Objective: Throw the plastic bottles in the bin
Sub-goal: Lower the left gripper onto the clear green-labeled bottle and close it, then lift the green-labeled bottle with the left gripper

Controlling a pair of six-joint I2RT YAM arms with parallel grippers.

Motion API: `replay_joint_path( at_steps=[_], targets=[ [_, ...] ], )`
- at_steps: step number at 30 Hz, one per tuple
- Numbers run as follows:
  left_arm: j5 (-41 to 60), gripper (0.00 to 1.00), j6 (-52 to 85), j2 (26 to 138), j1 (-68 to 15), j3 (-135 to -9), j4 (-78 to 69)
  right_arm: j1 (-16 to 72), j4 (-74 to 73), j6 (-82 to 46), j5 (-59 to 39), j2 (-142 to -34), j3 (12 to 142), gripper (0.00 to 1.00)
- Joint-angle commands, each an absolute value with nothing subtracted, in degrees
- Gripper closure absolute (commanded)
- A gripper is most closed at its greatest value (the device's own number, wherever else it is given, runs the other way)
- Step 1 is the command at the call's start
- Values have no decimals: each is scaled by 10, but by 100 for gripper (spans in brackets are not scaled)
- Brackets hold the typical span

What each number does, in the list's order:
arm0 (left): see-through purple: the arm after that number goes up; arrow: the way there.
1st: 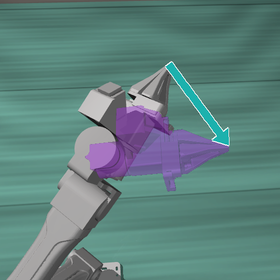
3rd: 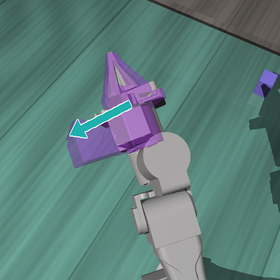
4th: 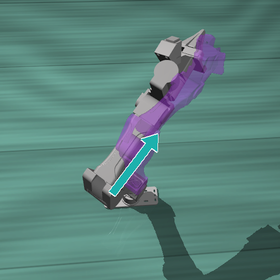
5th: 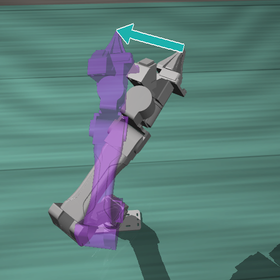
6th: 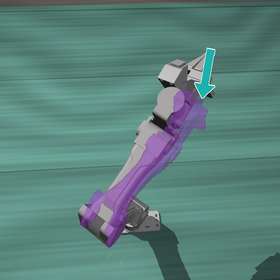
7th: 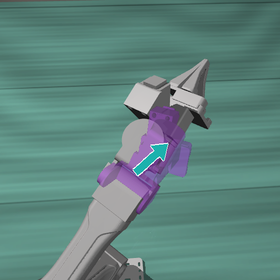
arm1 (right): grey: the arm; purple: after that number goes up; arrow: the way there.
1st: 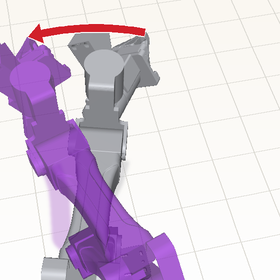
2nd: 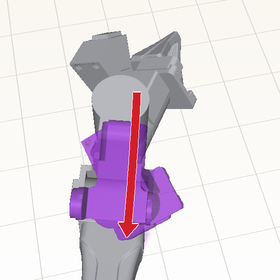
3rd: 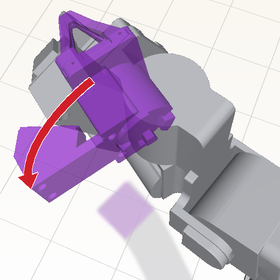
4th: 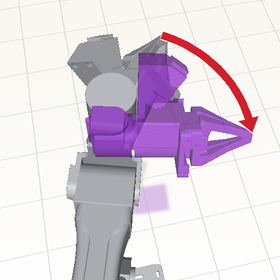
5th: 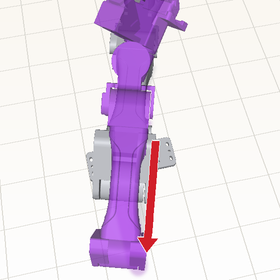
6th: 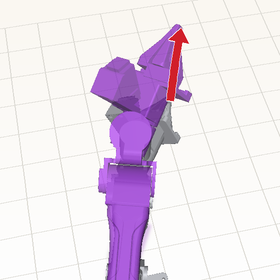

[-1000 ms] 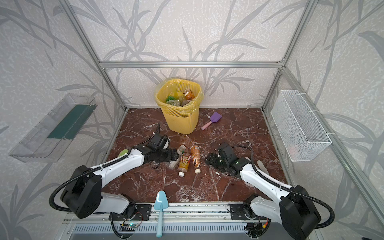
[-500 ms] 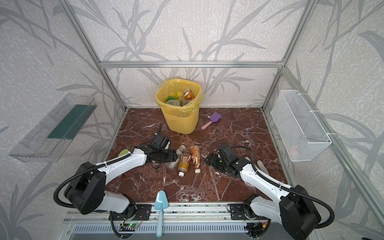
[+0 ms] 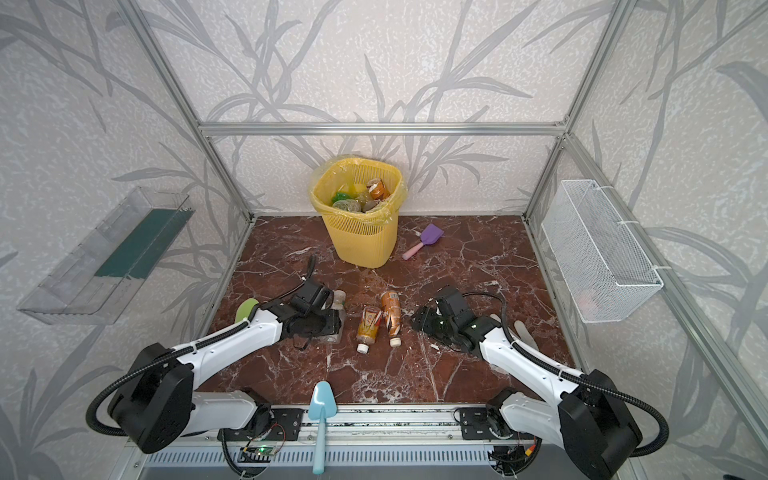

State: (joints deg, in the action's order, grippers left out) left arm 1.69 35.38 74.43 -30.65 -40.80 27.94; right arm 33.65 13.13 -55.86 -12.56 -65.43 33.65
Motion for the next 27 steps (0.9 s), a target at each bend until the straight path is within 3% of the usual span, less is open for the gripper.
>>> replay_joint_path(
  at_steps=[1,9,18,27],
  targets=[
    [-29,38,382,712,-307,-391,334,339,123,-559,-127,-657,333,25],
    [-39,35,417,630,-307,-339,396,341,123,-559,-127,-661,337,26],
    [-53,16,446,578,-310,-332,420,345,117,-560,-130,-673,343,26],
    [-111,11,429,593,-307,-369,411,345,122,-560,-125,-664,339,26]
  ],
)
